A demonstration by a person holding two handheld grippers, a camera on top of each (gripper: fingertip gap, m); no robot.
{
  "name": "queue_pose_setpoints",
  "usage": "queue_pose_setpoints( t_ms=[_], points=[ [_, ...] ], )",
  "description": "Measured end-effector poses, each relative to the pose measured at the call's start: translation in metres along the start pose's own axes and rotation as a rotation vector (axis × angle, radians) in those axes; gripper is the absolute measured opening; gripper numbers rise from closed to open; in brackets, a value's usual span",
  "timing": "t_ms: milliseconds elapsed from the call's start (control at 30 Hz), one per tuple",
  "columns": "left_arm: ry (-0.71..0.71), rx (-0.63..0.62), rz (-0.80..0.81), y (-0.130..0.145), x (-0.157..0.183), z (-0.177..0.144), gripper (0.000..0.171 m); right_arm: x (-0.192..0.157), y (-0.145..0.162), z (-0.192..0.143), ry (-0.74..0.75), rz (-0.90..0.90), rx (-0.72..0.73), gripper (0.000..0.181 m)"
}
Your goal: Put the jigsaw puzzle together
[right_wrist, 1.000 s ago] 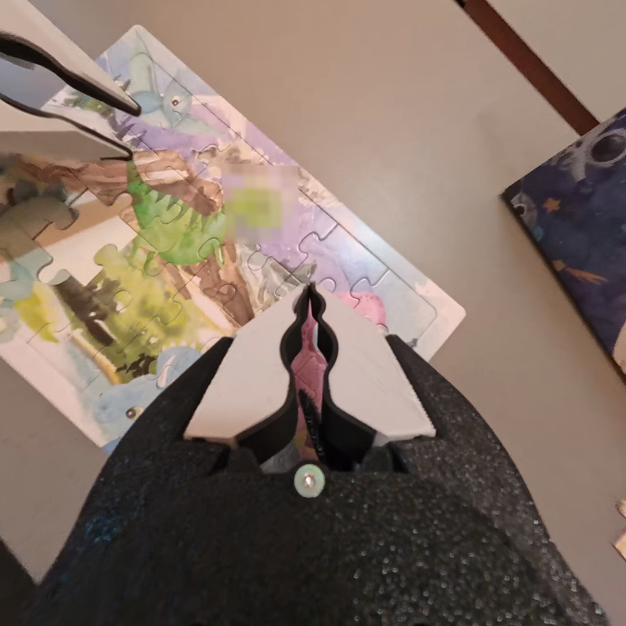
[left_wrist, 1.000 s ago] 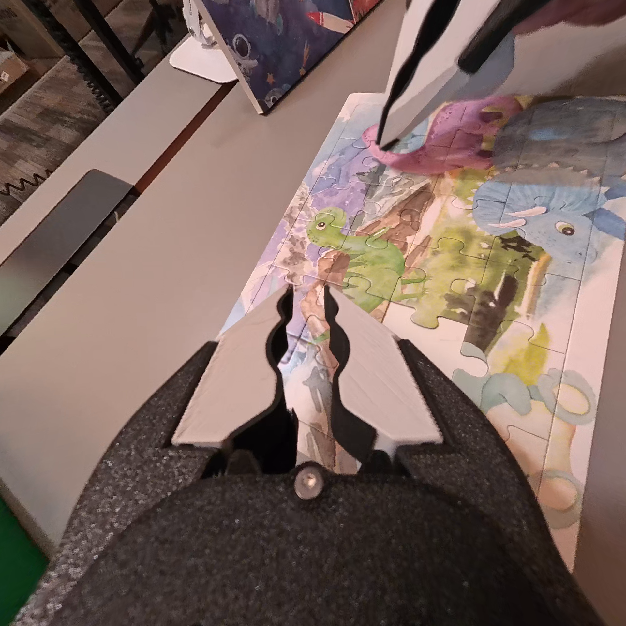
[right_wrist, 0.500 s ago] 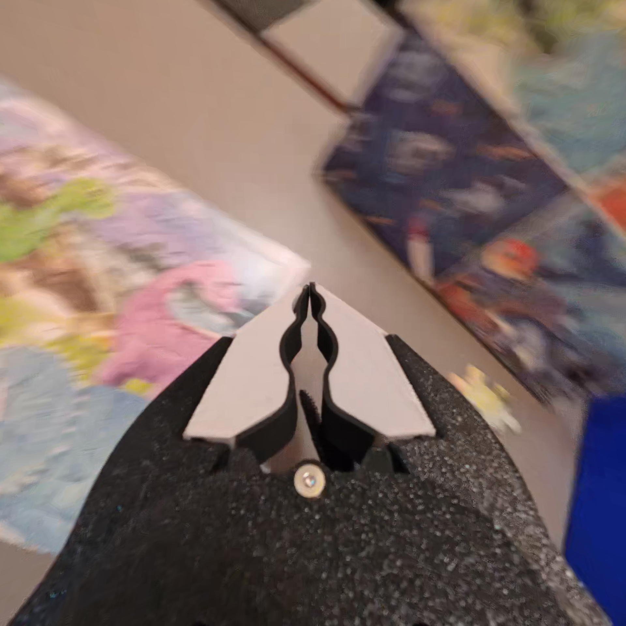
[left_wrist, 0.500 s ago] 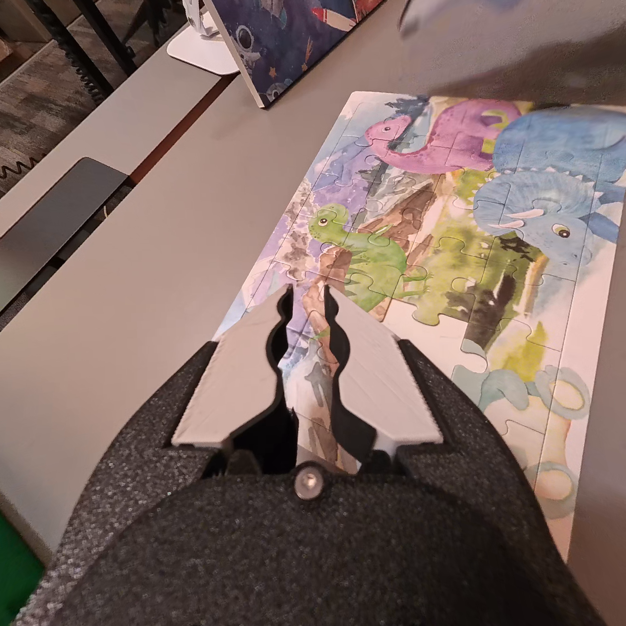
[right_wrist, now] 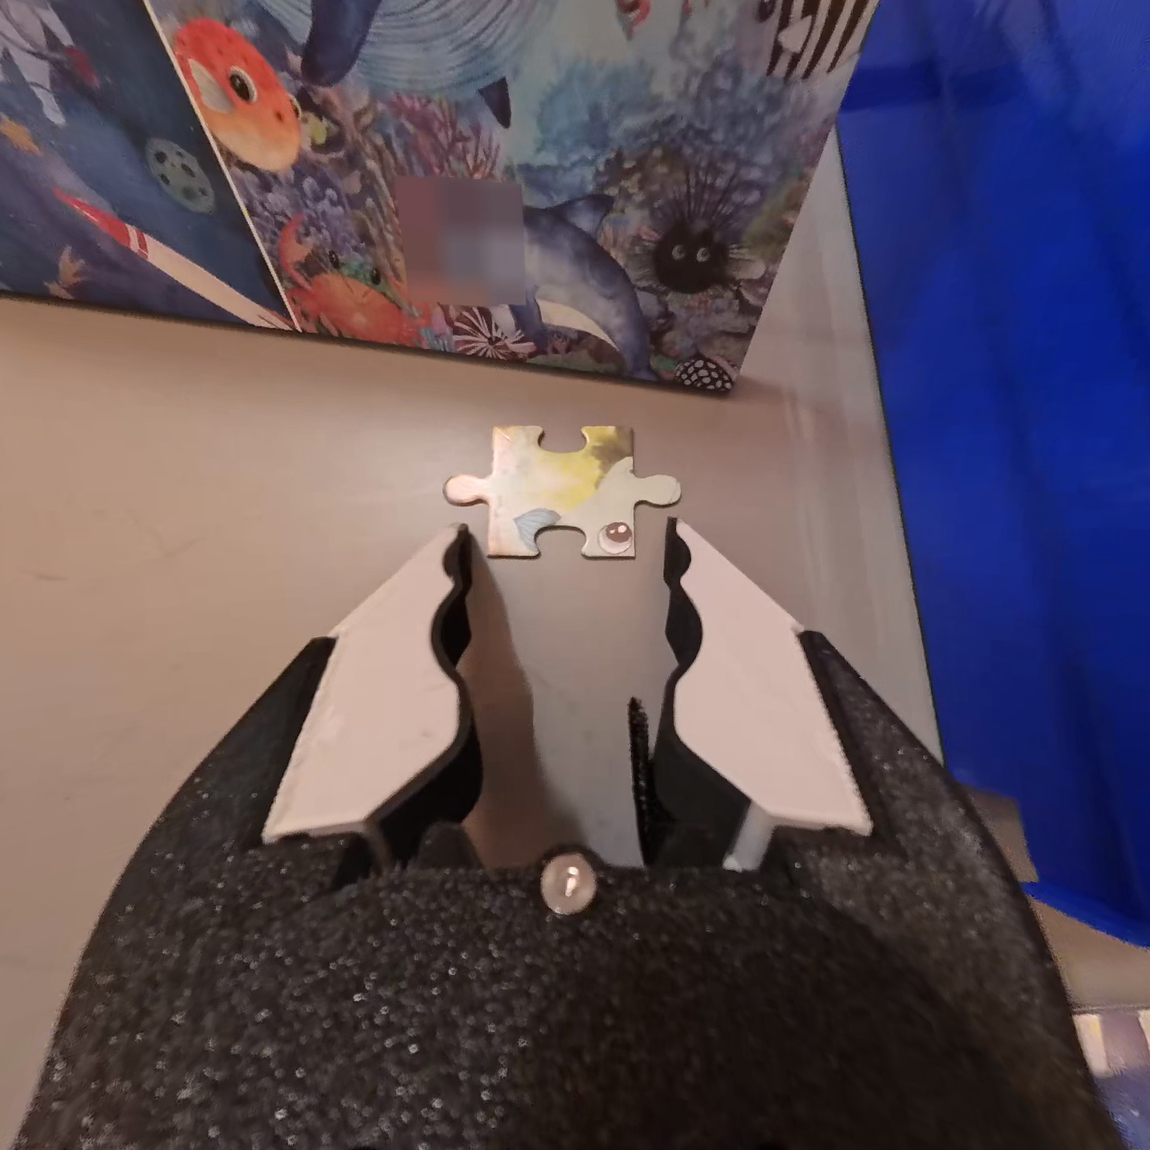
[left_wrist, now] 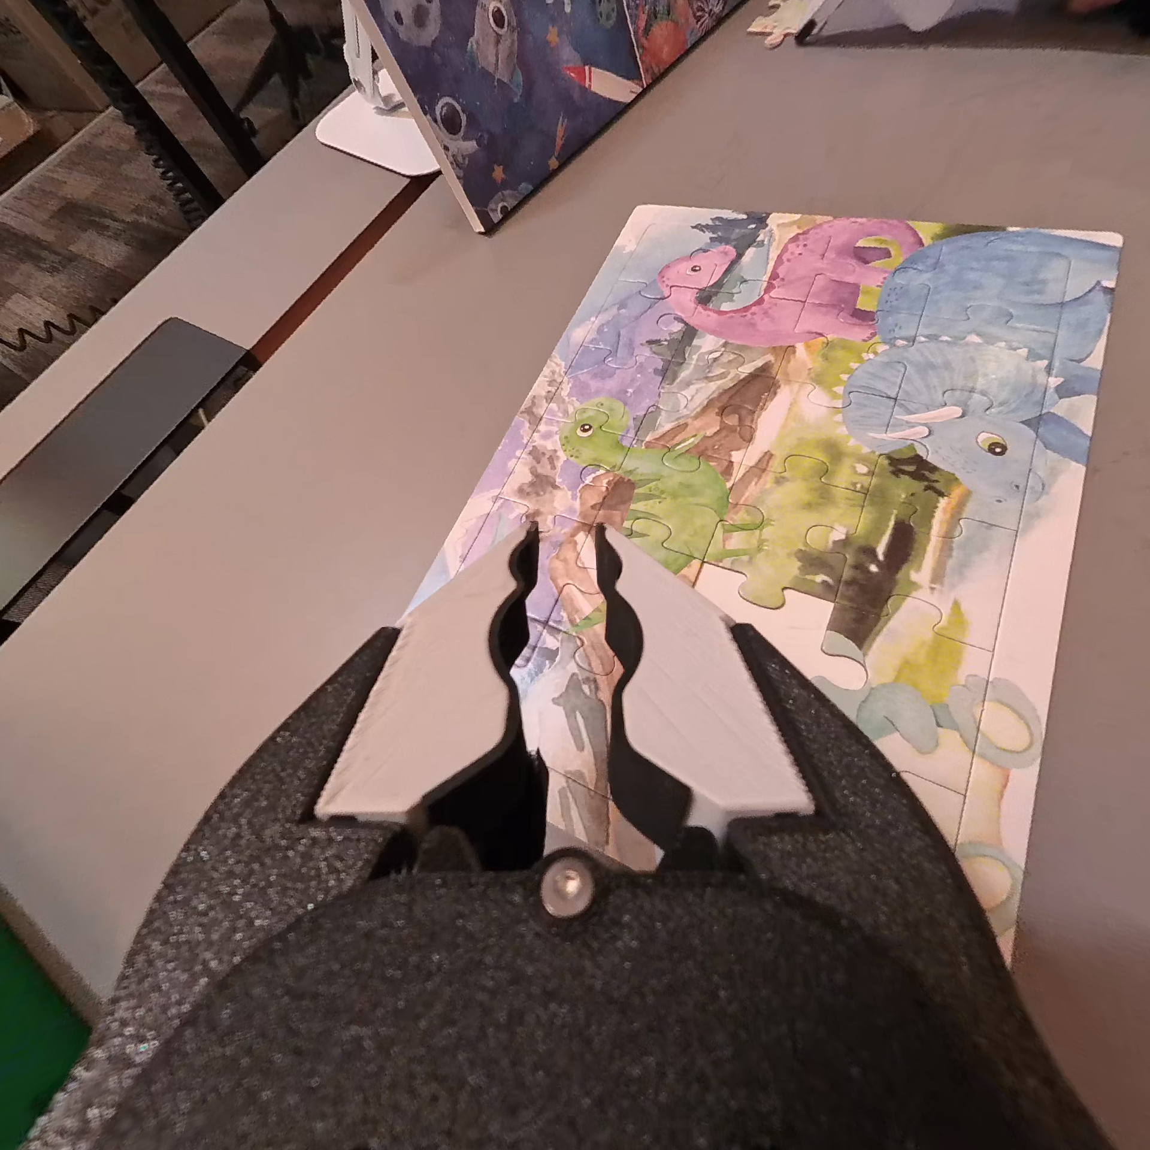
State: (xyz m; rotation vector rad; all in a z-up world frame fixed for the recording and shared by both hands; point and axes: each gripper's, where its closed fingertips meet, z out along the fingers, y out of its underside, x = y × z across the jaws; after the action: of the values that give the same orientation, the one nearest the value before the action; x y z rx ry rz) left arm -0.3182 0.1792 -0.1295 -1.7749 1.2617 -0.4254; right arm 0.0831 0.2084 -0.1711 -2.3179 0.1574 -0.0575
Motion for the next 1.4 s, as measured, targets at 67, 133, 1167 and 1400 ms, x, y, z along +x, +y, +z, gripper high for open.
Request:
queue_pose_setpoints(
  t_ms=[67, 133, 1167, 1400],
  points=[
    [-0.002, -0.001, 0.006, 0.0, 0.0, 0.0, 0.017, 0.0, 0.001, -0.001, 0.0, -0.005, -0.004, 0.058],
    [-0.001, 0.001, 0.007, -0.001, 0.001, -0.001, 0.017, -0.001, 0.001, -0.002, -0.004, -0.004, -0.008, 0.046],
    [0.78, -0.295, -0.346, 0.005, 0.026, -0.061, 0.002, -0.332, -0.01, -0.159, -0.856, -0.414, 0.234, 0.034],
    [1.139, -0.875, -0.11, 0.007, 0.041, -0.069, 0.001, -0.372, 0.052, -0.171, -1.109, -0.501, 0.103, 0.012]
  ],
)
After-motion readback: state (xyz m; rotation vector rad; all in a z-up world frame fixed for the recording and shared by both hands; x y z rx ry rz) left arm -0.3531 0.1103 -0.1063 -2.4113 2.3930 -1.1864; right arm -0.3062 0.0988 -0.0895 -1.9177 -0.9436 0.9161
